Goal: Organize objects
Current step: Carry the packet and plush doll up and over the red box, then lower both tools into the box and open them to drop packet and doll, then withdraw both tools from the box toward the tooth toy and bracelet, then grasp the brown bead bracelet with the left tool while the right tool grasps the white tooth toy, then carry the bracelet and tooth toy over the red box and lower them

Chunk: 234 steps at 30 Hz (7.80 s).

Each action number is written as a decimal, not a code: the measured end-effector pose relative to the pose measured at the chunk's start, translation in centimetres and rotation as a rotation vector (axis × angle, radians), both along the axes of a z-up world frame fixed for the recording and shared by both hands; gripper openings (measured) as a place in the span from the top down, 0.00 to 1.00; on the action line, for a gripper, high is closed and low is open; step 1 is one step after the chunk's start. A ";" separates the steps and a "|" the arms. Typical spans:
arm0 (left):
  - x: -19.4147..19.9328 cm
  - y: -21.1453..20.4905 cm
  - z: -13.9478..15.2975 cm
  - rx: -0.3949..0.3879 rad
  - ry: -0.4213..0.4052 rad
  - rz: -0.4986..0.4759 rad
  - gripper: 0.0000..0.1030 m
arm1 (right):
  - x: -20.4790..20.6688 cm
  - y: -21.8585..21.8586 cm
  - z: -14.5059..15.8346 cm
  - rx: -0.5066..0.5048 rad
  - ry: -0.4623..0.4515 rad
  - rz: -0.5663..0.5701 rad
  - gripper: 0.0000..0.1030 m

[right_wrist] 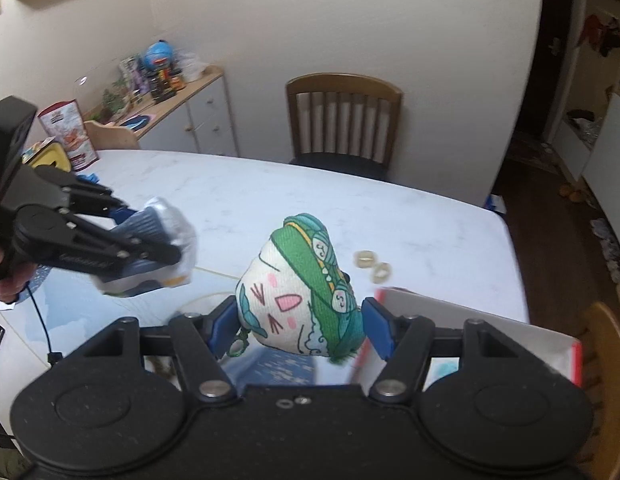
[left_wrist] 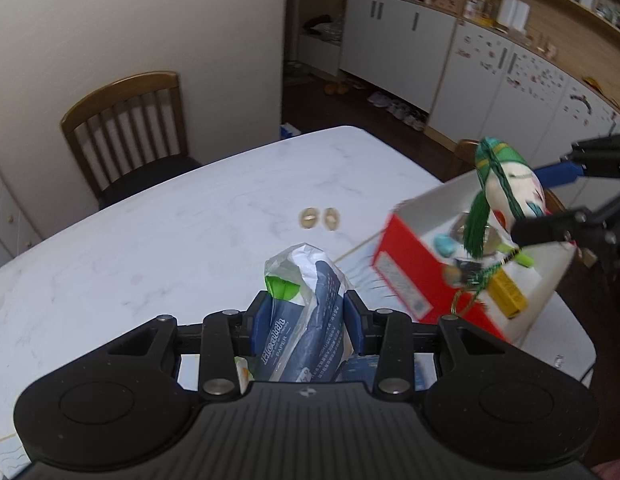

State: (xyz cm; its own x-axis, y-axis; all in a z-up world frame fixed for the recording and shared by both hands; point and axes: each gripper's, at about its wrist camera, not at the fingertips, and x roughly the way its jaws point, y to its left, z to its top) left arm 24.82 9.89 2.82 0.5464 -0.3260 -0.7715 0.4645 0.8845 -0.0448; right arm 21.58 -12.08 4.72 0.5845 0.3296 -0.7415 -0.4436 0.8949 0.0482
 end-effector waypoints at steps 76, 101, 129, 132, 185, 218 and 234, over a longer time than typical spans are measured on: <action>1.4 -27.8 -10.8 0.046 0.280 -0.067 0.37 | 1.4 -19.8 -11.7 -0.087 0.239 0.091 0.21; -5.2 -18.1 -3.8 -0.084 0.091 0.041 0.37 | -2.2 -16.0 -3.6 0.045 0.081 0.081 0.15; -10.0 2.0 -7.5 -0.062 0.014 0.334 0.18 | -2.1 1.1 -5.2 0.124 0.101 0.091 0.02; -10.0 3.5 -8.9 -0.068 0.037 0.347 0.14 | -1.6 3.1 -6.0 0.108 0.111 0.091 0.02; -9.0 6.0 -17.5 -0.013 -0.010 0.412 0.68 | 4.1 17.3 -17.7 -0.143 0.249 0.075 0.45; -10.7 6.0 -12.5 -0.186 0.062 0.418 0.92 | -2.0 9.4 -8.8 -0.011 0.191 0.053 0.55; -11.3 -0.2 -5.7 -0.219 0.031 0.355 0.92 | -4.9 -1.5 -4.2 0.011 0.127 -0.014 0.55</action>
State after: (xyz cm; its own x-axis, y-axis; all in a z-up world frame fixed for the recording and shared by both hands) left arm 13.48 9.71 -2.92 0.6322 -0.2799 -0.7225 0.1278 0.9574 -0.2590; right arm 16.70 -13.60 0.49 0.4909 0.3306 -0.8061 -0.4204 0.9002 0.1132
